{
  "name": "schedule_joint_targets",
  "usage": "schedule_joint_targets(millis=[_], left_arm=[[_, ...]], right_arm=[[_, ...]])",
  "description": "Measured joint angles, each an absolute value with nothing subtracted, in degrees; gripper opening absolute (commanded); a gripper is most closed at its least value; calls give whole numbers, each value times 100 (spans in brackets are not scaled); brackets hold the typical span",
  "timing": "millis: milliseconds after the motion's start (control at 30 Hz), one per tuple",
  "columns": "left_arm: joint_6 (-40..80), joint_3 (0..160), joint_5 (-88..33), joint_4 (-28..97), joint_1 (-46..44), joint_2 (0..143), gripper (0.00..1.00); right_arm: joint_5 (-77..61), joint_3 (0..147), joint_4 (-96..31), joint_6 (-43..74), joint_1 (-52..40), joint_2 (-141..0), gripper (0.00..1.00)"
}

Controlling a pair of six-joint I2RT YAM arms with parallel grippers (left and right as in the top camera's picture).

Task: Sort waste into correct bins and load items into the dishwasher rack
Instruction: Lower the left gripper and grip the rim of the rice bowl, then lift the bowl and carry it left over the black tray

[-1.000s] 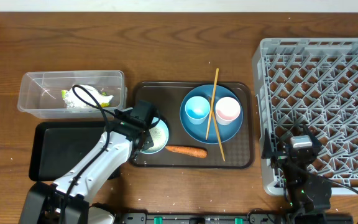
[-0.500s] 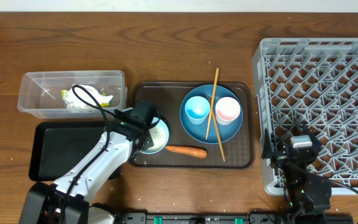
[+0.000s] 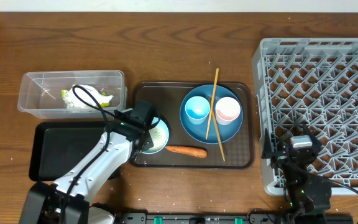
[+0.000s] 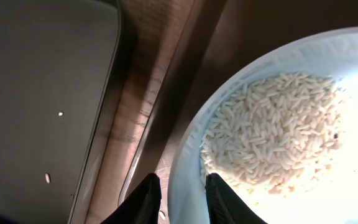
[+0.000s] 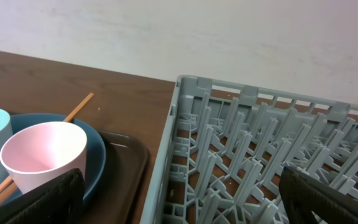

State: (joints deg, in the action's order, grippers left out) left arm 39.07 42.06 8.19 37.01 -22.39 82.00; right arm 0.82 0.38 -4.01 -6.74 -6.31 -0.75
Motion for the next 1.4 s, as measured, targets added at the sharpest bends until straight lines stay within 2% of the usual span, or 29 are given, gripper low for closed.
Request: schedule_joint_targets(millis=[200,267,367,500,933,1400], left_arm=[[3907,4171,819,3660,-2239,8200,27],[3924,4171,816,3653,-2239,8200,20],[3911,4171,816,3618,-2239,8200,19],[3924,4169,829,3588,-2239,8200,7],[3900,4250,808,3642,-2239,8020,6],[3876,4324,816,4351,-2235,6698,6]], right_arm=[[82,38,-401,-674,-631,-75,99],[82,38,-401,-674,-631,-75,99],[82,38,-401,-674,-631,-75,99],[82,38,-401,-674,-631,-75,99],[82,38,-401,-674,-631,-75,99],[82,38,-401,-674,-631,-75,99]])
